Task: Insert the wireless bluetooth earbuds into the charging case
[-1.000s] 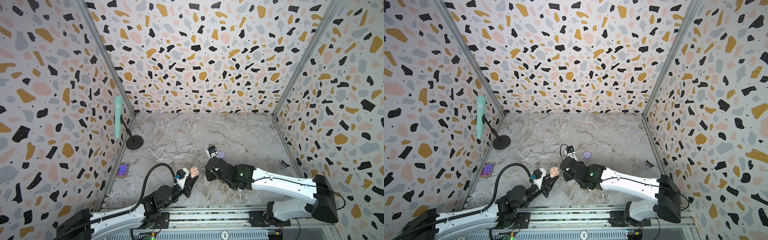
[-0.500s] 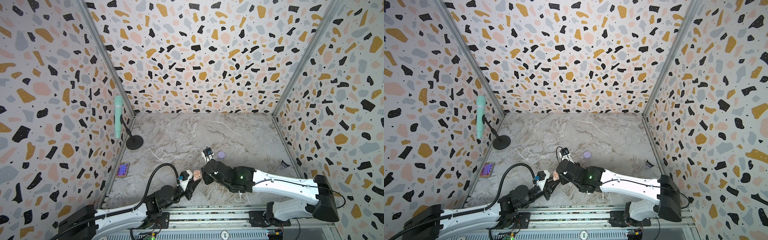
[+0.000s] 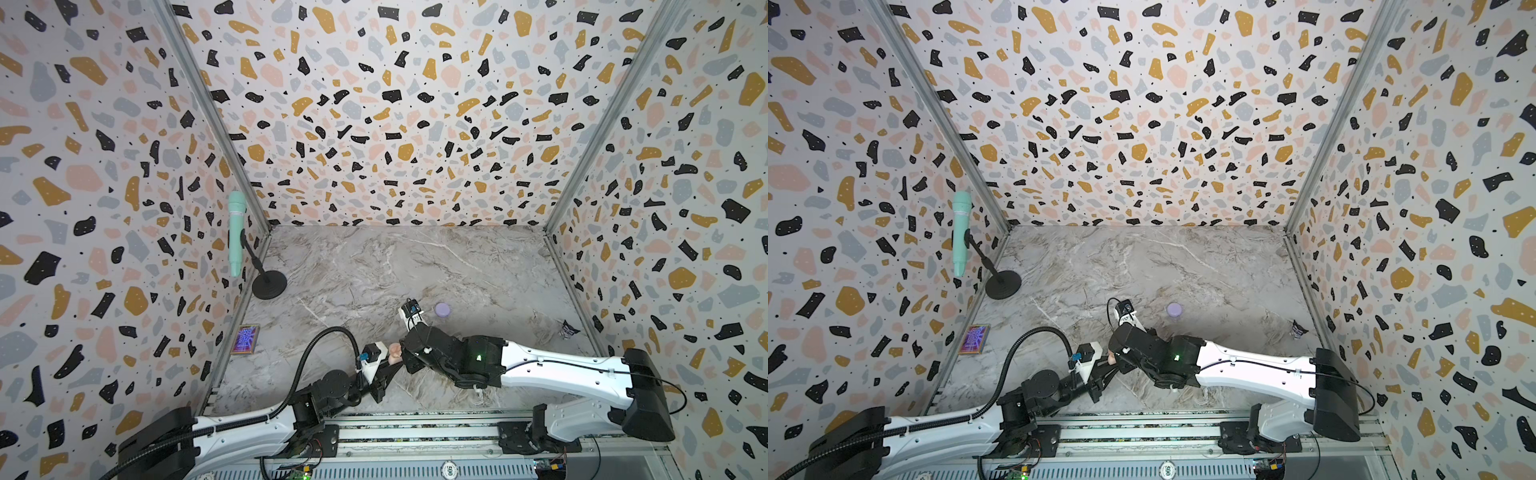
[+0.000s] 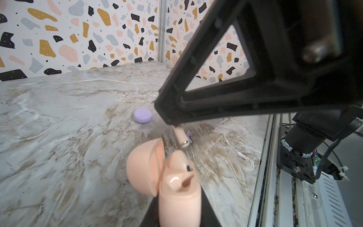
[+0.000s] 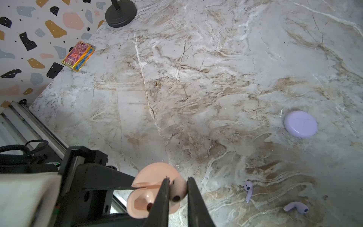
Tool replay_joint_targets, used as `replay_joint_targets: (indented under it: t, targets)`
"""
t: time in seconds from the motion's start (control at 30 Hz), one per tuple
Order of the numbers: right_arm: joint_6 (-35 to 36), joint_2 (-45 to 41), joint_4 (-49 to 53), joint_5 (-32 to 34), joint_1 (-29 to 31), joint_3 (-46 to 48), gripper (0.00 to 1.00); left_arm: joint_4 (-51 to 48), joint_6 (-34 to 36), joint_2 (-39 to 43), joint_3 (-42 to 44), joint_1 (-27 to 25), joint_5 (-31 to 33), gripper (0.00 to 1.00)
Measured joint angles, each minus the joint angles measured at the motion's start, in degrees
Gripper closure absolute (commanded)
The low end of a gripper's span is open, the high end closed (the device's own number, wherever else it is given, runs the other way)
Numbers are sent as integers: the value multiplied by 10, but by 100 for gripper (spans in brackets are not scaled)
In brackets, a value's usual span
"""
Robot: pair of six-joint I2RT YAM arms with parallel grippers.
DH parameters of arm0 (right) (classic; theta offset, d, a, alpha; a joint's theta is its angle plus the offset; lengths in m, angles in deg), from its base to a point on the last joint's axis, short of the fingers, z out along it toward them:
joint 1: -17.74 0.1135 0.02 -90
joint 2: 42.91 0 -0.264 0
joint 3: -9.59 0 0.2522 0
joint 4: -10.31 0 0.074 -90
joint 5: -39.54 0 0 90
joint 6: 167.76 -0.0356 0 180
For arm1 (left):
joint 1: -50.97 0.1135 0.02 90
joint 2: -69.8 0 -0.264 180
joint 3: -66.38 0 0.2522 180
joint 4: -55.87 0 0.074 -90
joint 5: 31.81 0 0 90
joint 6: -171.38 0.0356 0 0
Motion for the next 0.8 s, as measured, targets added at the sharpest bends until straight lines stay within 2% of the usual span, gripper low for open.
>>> replay_joint_targets:
  t: [0.8]
  targets:
    - [-1, 26, -9, 3, 20, 0, 84, -13, -20, -2, 0, 0, 3, 100]
